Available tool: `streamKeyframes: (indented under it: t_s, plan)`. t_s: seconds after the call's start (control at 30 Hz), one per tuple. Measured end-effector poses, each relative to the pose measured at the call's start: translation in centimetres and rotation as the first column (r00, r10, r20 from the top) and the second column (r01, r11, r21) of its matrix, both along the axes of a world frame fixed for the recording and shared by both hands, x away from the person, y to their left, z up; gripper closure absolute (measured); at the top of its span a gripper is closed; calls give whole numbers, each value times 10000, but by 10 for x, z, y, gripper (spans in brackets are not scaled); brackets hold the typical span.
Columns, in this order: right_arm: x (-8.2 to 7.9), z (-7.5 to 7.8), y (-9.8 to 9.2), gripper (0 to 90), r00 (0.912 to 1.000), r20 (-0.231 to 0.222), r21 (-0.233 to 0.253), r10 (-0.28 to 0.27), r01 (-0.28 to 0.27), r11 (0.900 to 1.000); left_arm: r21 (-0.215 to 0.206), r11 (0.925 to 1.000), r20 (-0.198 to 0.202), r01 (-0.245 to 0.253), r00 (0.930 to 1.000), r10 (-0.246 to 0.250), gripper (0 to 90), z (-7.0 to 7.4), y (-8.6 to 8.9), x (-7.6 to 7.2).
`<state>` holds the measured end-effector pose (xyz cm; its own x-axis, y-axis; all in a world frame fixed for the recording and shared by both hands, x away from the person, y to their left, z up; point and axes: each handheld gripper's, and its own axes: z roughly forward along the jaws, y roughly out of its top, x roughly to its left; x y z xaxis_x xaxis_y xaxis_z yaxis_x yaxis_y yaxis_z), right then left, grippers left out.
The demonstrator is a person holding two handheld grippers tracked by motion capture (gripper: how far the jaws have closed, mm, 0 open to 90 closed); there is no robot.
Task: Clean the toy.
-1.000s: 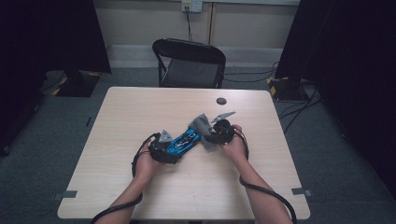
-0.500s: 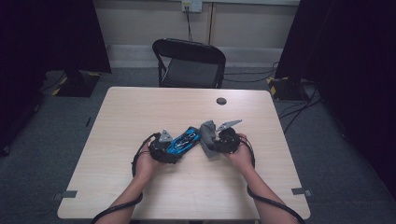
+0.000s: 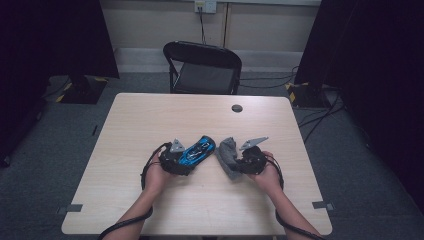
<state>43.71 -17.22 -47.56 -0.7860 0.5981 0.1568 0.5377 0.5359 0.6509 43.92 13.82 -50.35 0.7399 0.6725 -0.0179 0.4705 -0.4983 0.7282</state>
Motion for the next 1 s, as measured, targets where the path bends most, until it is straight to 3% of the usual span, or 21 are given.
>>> streamKeyframes:
  t_s: [0.3,0.53,1.0]
  plan:
    - [-4,14,-21,746,9979,271,311,-596,588,9978,-65,10000,28,-27,10000,27,260,-1,0,0]
    - [13,27,-31,745,9883,569,561,-1415,1383,9888,-81,10000,73,-4,10000,5,259,-1,1,-1]
    - [64,24,-3,744,9791,735,259,-1894,1880,9818,-145,9999,71,-17,10000,18,259,-1,1,-1]
